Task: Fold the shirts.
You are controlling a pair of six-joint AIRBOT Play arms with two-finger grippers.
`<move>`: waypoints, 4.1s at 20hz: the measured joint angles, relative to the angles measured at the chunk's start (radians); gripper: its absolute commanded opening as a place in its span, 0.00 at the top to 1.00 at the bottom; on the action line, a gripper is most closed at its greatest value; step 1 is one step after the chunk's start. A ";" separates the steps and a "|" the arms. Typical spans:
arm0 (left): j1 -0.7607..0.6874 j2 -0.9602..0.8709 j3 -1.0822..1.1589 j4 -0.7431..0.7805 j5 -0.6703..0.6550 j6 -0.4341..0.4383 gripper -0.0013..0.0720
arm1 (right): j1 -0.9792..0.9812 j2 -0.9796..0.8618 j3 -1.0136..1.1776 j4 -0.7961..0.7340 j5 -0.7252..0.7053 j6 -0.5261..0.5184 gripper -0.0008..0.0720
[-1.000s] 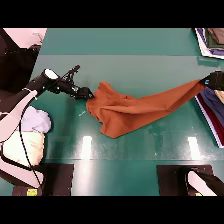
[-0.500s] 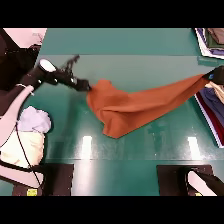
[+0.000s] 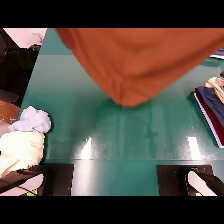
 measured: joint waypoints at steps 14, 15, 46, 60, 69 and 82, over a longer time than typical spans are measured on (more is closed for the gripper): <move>0.000 0.292 0.031 0.130 -0.004 -0.098 0.95 | 0.000 0.057 0.144 -0.103 -0.004 0.000 0.97; 0.000 0.273 0.012 0.146 -0.021 -0.105 0.95 | 0.003 0.038 0.128 -0.109 0.016 0.000 0.97; 0.072 -0.557 -0.097 0.267 -0.213 -0.236 0.18 | 0.027 -0.717 -0.001 0.134 0.069 0.027 0.33; 0.216 -0.003 -1.035 0.120 -0.272 -0.270 0.18 | -0.008 -0.135 -0.776 0.191 0.204 -0.063 0.33; 0.217 0.090 -1.415 -0.048 -0.150 -0.262 0.18 | -0.008 0.116 -0.929 0.192 0.209 -0.064 0.33; 0.217 0.095 -1.411 -0.183 -0.056 -0.197 0.95 | -0.008 0.063 -1.001 0.164 0.210 -0.013 0.33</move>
